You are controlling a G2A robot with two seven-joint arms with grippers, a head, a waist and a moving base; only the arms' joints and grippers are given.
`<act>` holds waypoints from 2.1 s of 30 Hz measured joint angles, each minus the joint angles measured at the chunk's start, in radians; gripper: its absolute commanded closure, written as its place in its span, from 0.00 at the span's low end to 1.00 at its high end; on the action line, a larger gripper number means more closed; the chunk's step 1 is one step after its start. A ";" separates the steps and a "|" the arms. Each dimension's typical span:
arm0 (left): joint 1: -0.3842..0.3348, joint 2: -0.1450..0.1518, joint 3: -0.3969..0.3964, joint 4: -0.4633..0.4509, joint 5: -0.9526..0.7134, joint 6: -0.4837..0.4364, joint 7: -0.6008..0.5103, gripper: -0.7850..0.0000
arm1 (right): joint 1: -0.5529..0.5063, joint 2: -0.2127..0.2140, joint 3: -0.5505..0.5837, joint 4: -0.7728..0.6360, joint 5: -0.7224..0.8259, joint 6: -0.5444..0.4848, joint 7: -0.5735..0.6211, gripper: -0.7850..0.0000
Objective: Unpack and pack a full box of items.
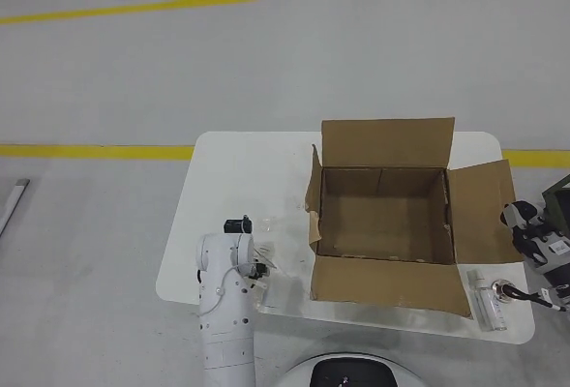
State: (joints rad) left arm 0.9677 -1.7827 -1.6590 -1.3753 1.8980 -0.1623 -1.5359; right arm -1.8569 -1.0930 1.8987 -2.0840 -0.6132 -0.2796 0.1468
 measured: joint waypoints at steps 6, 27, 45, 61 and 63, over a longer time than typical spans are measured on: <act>0.005 -0.005 0.001 0.018 0.024 -0.022 0.000 0.00 | 0.000 0.000 0.000 0.000 0.000 0.000 0.000 1.00; 0.025 -0.009 0.014 0.040 0.023 -0.029 0.000 0.38 | 0.000 0.000 0.000 0.000 0.000 0.000 0.000 1.00; 0.029 -0.002 0.026 0.006 0.011 -0.010 0.000 1.00 | 0.015 -0.001 0.012 -0.006 0.025 0.017 0.010 0.82; 0.077 -0.016 0.094 -0.338 -0.047 -0.050 0.000 1.00 | 0.148 0.023 0.295 0.115 0.568 0.190 0.417 0.00; 0.081 -0.019 0.098 -0.361 -0.052 -0.055 0.000 1.00 | 0.158 0.026 0.294 0.157 0.589 0.205 0.453 0.00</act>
State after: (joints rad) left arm 1.0483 -1.8012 -1.5608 -1.7361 1.8457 -0.2172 -1.5359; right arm -1.6987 -1.0671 2.1927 -1.9275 -0.0241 -0.0742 0.6001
